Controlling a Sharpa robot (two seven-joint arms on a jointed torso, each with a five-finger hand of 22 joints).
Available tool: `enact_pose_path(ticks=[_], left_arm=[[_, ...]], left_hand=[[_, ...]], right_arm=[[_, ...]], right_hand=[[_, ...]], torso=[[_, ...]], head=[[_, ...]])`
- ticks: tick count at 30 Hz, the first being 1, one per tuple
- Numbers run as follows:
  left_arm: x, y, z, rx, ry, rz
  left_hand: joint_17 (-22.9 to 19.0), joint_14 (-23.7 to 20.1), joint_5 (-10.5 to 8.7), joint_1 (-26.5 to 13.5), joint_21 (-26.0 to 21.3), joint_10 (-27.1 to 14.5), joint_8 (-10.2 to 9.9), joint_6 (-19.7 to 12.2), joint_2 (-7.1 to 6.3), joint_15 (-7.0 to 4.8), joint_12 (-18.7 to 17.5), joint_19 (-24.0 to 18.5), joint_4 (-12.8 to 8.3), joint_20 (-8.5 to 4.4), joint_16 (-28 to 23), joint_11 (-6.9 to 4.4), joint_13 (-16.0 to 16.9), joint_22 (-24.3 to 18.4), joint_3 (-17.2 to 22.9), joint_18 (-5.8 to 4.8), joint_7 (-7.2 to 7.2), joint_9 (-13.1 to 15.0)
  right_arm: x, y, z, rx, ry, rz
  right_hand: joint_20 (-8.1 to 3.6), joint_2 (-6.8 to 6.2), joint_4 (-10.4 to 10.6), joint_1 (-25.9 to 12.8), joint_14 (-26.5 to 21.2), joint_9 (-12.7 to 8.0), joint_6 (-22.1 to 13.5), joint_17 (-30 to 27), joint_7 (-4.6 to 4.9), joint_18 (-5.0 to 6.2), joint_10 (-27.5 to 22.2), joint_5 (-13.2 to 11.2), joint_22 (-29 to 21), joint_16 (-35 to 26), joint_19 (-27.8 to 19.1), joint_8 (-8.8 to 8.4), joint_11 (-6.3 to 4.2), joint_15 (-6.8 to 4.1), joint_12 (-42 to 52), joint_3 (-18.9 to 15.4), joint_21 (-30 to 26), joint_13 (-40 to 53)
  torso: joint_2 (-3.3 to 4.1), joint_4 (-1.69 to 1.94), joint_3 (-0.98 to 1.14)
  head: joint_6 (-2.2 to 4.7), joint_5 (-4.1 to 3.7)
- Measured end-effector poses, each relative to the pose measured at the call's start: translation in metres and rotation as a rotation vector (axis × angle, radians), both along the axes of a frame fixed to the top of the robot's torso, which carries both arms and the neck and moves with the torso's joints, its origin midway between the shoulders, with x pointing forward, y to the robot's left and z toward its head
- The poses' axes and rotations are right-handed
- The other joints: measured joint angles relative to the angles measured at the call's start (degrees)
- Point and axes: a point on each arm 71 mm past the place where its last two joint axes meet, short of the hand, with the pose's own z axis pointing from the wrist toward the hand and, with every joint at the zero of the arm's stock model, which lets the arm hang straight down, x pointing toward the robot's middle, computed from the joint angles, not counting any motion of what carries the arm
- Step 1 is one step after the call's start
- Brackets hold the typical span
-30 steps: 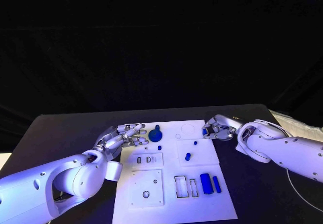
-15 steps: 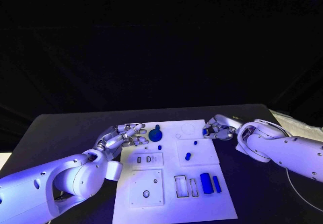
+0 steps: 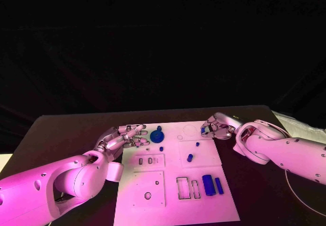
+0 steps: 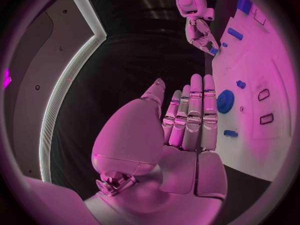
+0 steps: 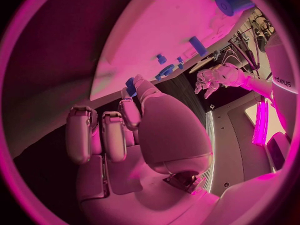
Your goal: Assemble the parts on the task board
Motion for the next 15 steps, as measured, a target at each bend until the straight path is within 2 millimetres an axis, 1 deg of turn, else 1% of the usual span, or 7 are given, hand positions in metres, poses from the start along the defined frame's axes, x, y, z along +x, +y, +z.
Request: enact_pose_path(ticks=[4,6,8,9,11,15], left_arm=[[0.002,0.002,-0.001,0.004,0.000,0.007],[0.003,0.003,-0.002,0.006,0.000,0.011],[0.005,0.005,-0.003,0.009,0.000,0.017],[0.005,0.005,-0.003,0.010,0.000,0.019],[0.007,0.007,-0.004,0.012,0.000,0.025],[0.010,0.010,-0.005,0.017,-0.001,0.035]], left_hand=[[0.00,0.00,0.00,0.00,0.00,0.00,0.00,0.00,0.00,0.00,0.00,0.00,0.00,0.00,0.00,0.00,0.00,0.00,0.00,0.00,0.00,0.00],[0.02,0.00,0.00,0.00,0.00,0.00,0.00,0.00,0.00,0.00,0.00,0.00,0.00,0.00,0.00,0.00,0.00,0.00,0.00,0.00,0.00,0.00],[0.25,0.00,0.00,0.00,0.00,0.00,0.00,0.00,0.00,0.00,0.00,0.00,-0.32,0.00,0.00,0.00,0.00,0.00,-0.01,0.00,0.00,0.00],[0.31,0.00,0.00,0.00,0.00,0.00,0.00,0.00,0.00,0.00,0.00,0.00,-0.32,0.00,0.00,0.00,0.00,0.00,-0.01,0.00,0.00,0.00],[0.32,0.00,0.00,0.00,0.00,0.00,0.00,0.00,0.00,0.00,0.00,0.00,-0.32,0.00,0.00,0.00,0.00,0.00,-0.01,0.00,0.00,0.00],[0.32,0.00,0.00,0.00,0.00,0.00,0.00,0.00,0.00,0.00,0.00,0.00,-0.32,0.00,0.00,0.00,0.00,0.00,-0.01,0.00,0.00,0.00]], right_arm=[[-0.003,0.012,0.011,0.028,-0.016,0.001],[-0.006,0.019,0.015,0.039,-0.019,0.006],[-0.008,0.030,0.019,0.049,-0.019,0.015],[-0.009,0.035,0.020,0.054,-0.018,0.021],[-0.012,0.050,0.021,0.061,-0.015,0.040],[-0.016,0.080,0.022,0.064,-0.010,0.082]], right_hand=[[-0.05,0.38,0.55,-0.38,0.00,0.00,0.00,0.00,0.00,0.00,0.00,-0.12,0.00,0.00,0.05,0.00,0.00,0.00,0.20,-0.11,0.00,0.26],[-0.05,0.46,0.55,-0.46,0.00,0.00,0.00,0.00,0.00,0.00,0.04,-0.13,0.00,0.00,0.05,0.00,0.04,0.00,0.20,-0.10,0.00,0.29],[-0.05,0.62,0.55,-0.63,0.00,0.00,-0.01,-0.01,-0.01,0.00,0.19,-0.22,-0.01,0.00,0.05,0.00,0.19,0.00,0.20,-0.10,0.00,0.37],[-0.05,0.66,0.55,-0.67,0.00,0.00,-0.01,-0.01,-0.01,0.00,0.19,-0.24,-0.01,0.00,0.05,0.00,0.19,0.00,0.20,-0.10,0.00,0.40],[-0.05,0.66,0.55,-0.68,0.00,0.00,-0.01,-0.01,-0.01,0.00,0.19,-0.24,-0.01,0.00,0.05,0.00,0.19,0.00,0.20,-0.10,0.00,0.41],[-0.25,0.75,0.55,-0.77,0.00,0.00,-0.02,-0.01,-0.02,0.01,0.19,-0.34,-0.01,0.00,-0.15,0.00,0.19,0.00,0.21,-0.10,0.00,0.33]], torso=[[-0.14,0.00,-0.10],[-0.29,0.00,-0.21],[-0.47,0.01,-0.29],[-0.59,0.03,-0.36],[-0.76,0.05,-0.46],[-1.08,0.21,-0.64]], head=[[0.09,0.09],[0.07,0.16],[0.00,0.21],[-0.04,0.26],[-0.20,0.38],[-0.59,0.79]])
